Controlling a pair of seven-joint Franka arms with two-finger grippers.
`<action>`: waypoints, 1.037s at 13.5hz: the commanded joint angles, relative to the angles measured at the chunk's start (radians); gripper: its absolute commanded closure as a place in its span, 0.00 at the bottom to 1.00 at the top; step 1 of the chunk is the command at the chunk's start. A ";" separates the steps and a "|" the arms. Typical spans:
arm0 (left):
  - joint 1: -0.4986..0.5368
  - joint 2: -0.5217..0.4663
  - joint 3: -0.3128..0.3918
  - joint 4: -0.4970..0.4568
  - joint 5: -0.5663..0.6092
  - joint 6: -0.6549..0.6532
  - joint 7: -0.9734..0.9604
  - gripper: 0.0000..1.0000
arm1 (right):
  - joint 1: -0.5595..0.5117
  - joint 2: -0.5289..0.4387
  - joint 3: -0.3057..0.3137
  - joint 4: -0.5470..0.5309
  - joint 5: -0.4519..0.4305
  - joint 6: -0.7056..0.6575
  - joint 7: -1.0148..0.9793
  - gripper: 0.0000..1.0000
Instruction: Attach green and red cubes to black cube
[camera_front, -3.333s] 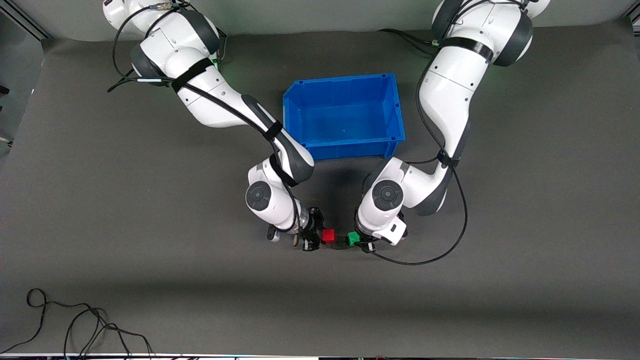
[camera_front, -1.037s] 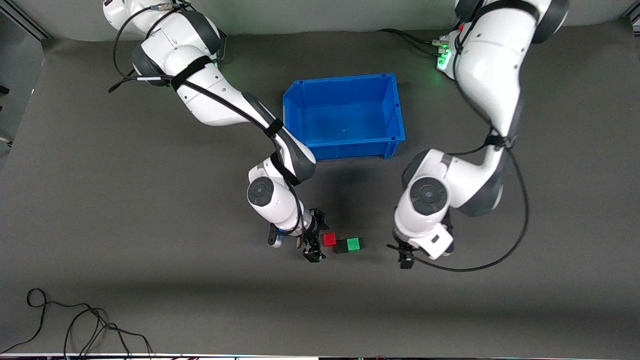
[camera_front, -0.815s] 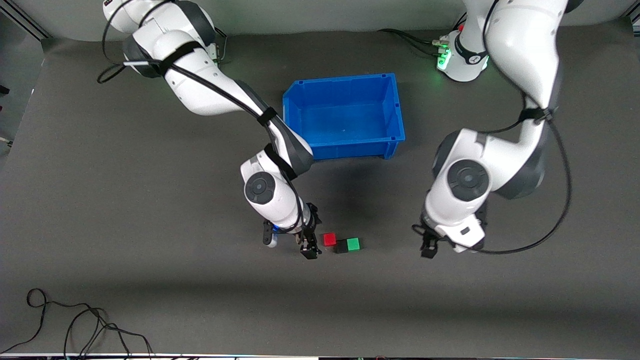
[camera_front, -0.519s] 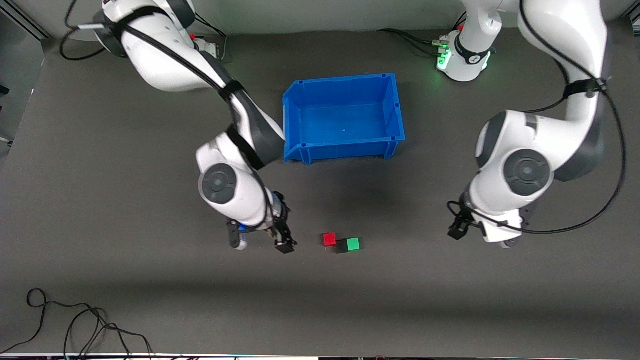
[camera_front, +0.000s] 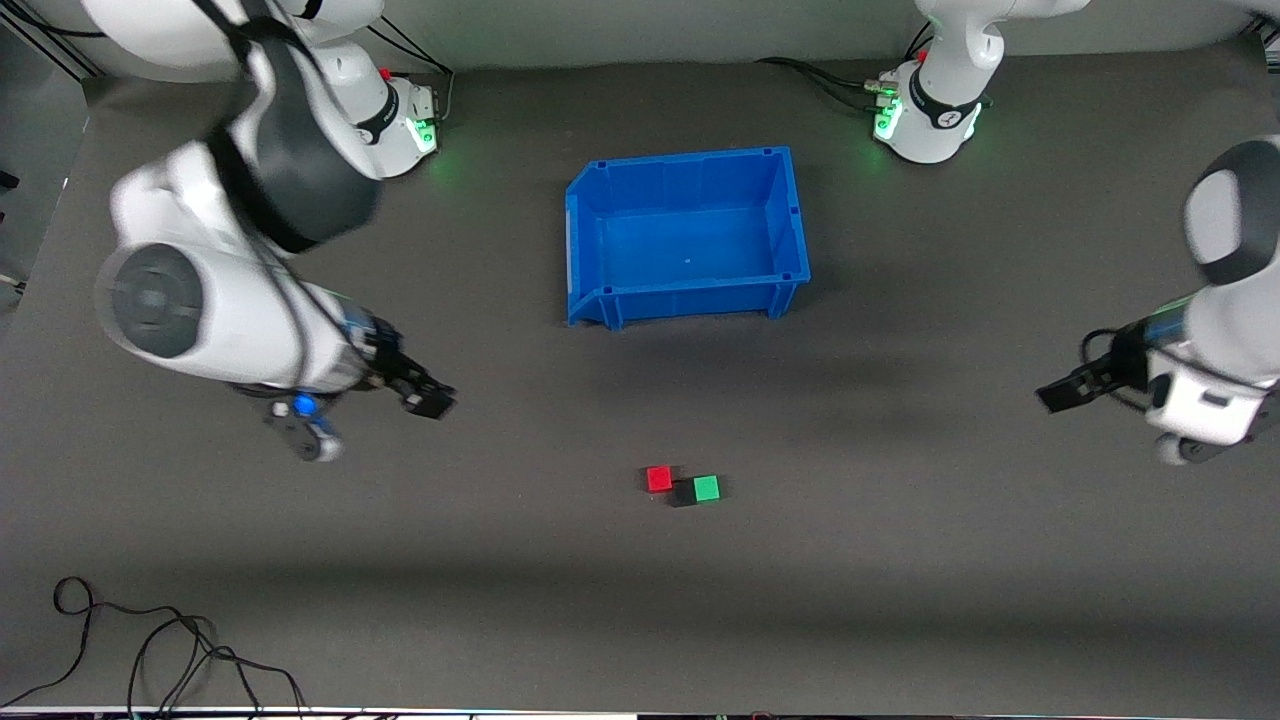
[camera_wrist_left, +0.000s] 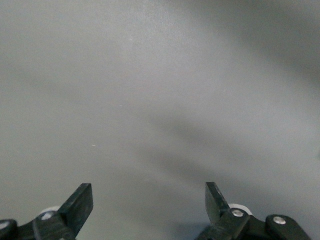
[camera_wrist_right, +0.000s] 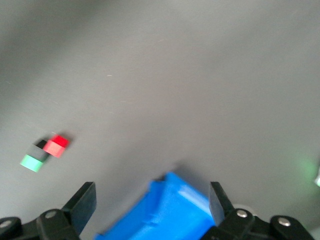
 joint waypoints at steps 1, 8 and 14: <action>0.002 -0.118 -0.010 -0.107 -0.016 0.012 0.156 0.00 | -0.087 -0.097 0.002 -0.052 -0.019 -0.135 -0.267 0.00; -0.028 -0.227 -0.016 -0.002 0.001 -0.116 0.208 0.00 | -0.156 -0.185 -0.177 -0.098 -0.030 -0.214 -0.859 0.00; -0.030 -0.128 -0.016 0.176 0.005 -0.250 0.208 0.00 | -0.142 -0.301 -0.215 -0.300 -0.035 0.006 -0.958 0.00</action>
